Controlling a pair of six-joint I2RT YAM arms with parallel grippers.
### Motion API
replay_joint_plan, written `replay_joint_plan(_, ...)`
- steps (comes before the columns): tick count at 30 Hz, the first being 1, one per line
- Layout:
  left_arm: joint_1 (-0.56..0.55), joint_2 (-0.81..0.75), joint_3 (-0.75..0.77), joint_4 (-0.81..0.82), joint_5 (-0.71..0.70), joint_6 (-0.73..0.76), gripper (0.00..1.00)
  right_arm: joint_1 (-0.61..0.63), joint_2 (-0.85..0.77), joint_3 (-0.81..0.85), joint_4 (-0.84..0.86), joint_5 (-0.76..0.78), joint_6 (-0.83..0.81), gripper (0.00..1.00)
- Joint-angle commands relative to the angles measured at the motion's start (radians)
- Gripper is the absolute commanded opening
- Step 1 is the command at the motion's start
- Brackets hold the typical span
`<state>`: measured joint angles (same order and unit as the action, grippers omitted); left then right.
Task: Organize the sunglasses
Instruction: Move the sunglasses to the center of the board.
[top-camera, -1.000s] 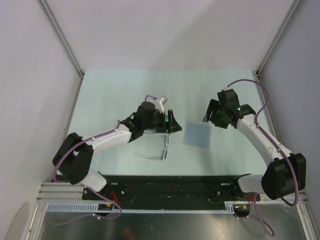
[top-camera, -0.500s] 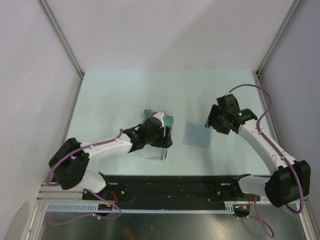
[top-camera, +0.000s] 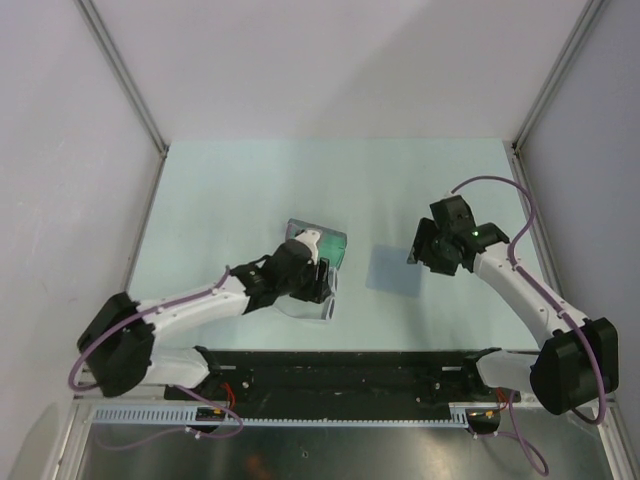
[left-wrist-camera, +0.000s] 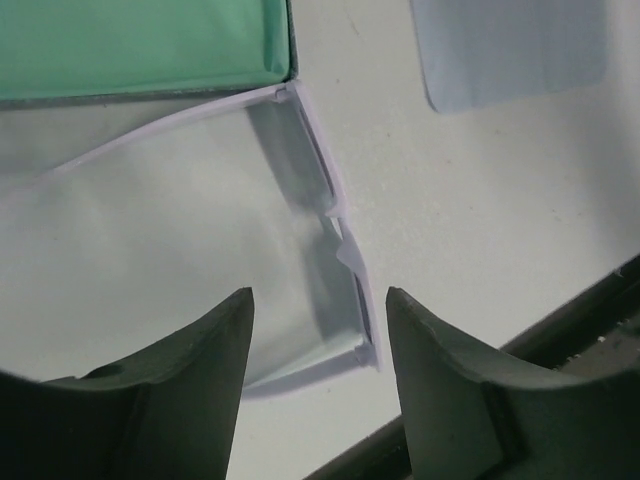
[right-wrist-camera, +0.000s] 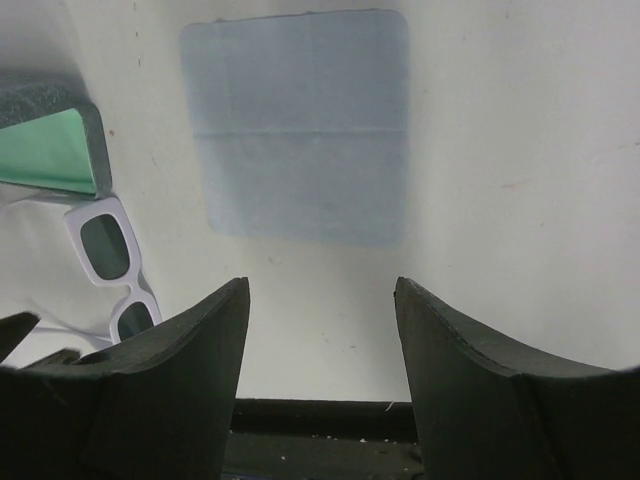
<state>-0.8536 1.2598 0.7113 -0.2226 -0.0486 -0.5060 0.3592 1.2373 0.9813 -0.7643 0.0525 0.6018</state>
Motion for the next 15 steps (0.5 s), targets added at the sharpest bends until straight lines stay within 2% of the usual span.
replay_joint_plan(1, -0.004, 0.124, 0.094, 0.009, -0.013, -0.014, 0.59, 0.006, -0.004, -0.01, 0.034, -0.01, -0.011, 0.65)
replay_joint_plan(7, -0.004, 0.251, 0.185, 0.026, -0.007, -0.04, 0.56, 0.007, -0.019, -0.021, 0.033, -0.002, -0.011, 0.64)
replay_joint_plan(15, -0.004, 0.297, 0.2, 0.031, -0.01, -0.039, 0.5, 0.009, -0.032, -0.03, 0.023, 0.009, -0.011, 0.64)
